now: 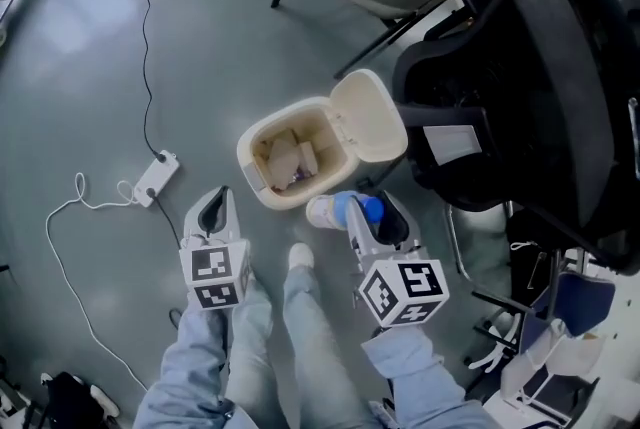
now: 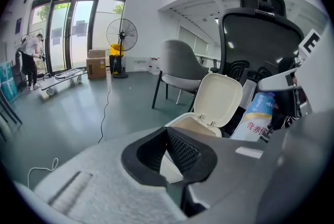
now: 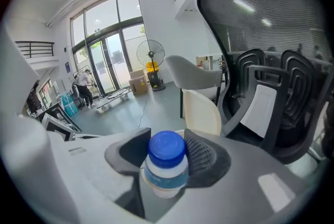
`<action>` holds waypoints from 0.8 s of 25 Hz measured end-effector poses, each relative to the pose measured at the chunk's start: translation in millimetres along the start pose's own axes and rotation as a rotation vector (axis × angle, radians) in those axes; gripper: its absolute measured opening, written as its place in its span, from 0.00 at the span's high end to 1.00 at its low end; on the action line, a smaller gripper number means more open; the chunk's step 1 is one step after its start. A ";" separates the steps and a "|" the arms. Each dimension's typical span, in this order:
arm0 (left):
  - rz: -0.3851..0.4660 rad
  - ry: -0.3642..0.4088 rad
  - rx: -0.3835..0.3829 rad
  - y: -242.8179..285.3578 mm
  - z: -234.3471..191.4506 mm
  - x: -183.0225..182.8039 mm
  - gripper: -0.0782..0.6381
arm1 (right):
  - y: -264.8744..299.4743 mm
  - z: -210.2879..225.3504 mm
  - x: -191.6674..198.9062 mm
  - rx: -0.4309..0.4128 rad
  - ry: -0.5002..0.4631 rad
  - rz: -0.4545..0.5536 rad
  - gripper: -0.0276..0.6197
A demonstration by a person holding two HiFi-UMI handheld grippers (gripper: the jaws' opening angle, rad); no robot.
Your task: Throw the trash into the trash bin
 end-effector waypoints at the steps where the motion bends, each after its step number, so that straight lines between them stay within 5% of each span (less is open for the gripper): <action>1: 0.006 -0.003 -0.002 -1.0 -2.1 -2.0 0.90 | 3.2 -3.8 -1.9 -0.007 -0.002 0.001 0.65; 20: -0.017 -0.096 -0.091 22.8 -36.3 4.9 0.90 | 107.1 -17.8 -0.5 -0.118 -0.086 -0.100 0.65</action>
Point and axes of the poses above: the fingertips, and each gripper's own axes: y forward along the fingers, z to its right, x out of its underside, the point moved 8 cm from there along -y, backward along the fingers, and after that the axes turned 10 degrees about -x, right-handed, at the moved point
